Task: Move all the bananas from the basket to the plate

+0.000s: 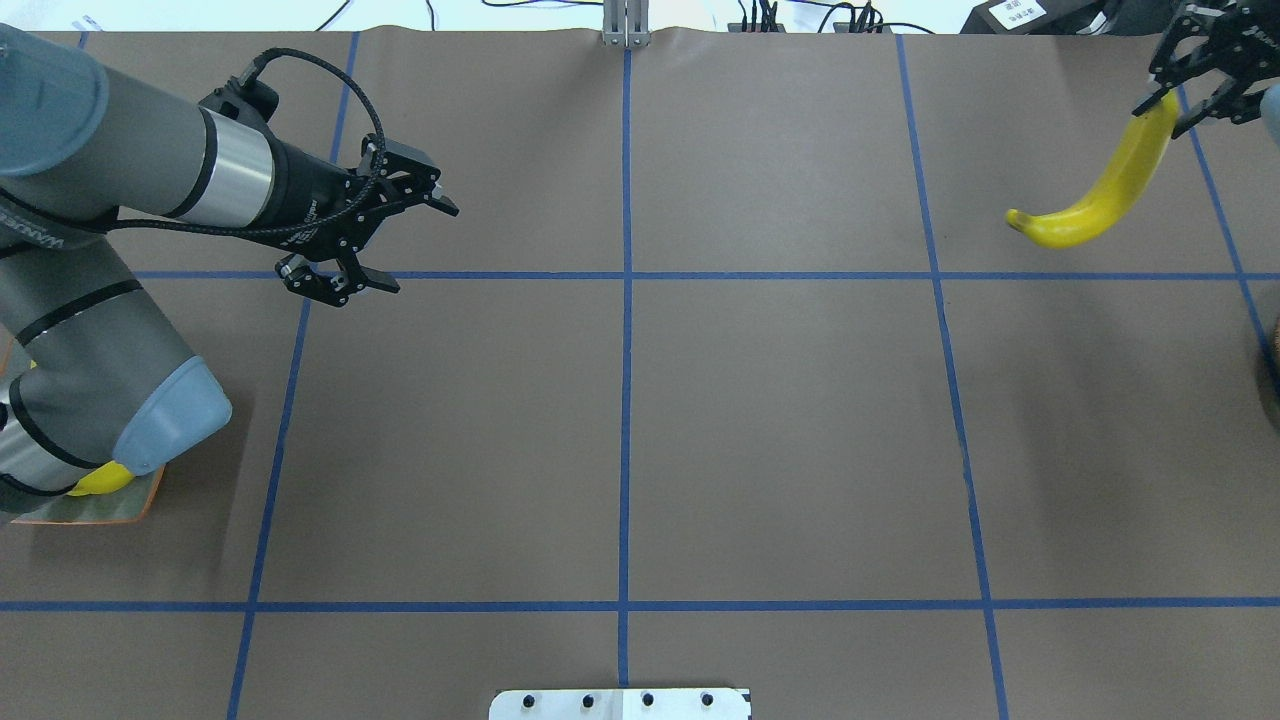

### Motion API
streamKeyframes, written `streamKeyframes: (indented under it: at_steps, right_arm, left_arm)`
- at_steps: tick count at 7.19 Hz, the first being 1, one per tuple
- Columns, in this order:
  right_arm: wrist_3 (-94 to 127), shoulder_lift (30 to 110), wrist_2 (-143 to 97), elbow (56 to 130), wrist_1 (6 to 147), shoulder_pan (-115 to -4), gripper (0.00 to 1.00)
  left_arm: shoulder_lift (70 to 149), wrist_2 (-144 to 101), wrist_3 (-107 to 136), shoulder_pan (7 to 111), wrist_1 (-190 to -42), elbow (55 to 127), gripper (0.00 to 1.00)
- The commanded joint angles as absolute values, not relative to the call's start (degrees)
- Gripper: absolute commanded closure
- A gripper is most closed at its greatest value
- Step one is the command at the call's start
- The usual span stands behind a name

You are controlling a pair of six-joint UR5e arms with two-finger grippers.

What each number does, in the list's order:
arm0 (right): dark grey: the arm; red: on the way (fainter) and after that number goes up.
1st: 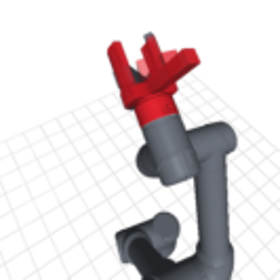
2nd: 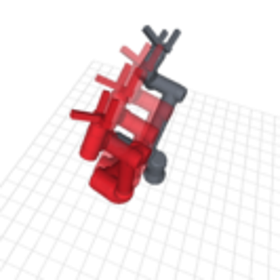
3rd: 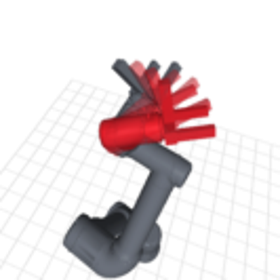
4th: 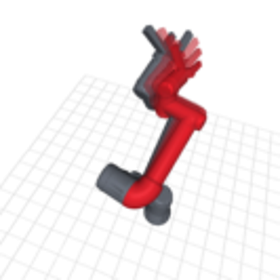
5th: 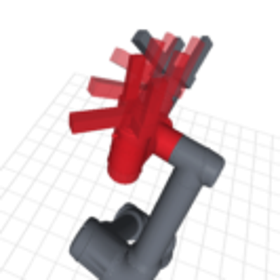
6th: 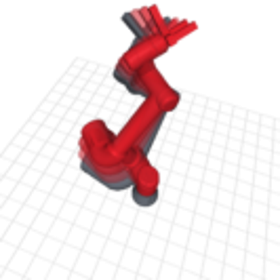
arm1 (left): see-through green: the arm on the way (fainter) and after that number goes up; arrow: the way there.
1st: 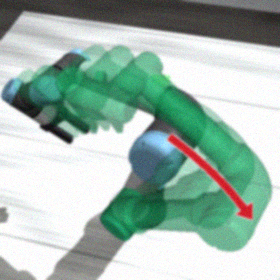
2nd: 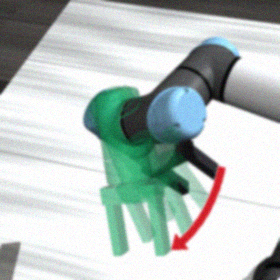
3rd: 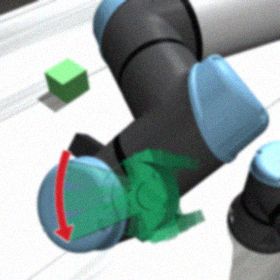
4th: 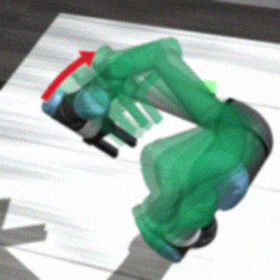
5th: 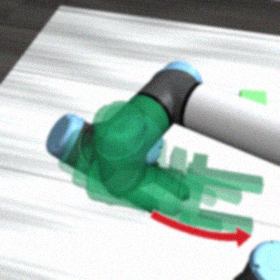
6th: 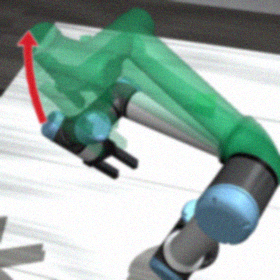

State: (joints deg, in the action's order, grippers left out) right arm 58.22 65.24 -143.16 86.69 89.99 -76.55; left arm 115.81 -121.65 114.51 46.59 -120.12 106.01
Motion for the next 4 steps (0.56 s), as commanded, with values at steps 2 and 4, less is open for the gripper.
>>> streamKeyframes:
  at_steps: [2,4]
  right_arm:
    - [88.34,60.75,-143.00,87.10,76.58,-70.50,1.00]
    - [97.17,58.11,-142.47,87.80,75.76,-68.65,1.00]
  left_arm:
    - [122.68,-117.61,125.13,43.07,-119.88,102.93,0.00]
    - [126.98,-116.81,131.72,42.89,-120.06,100.82,0.00]
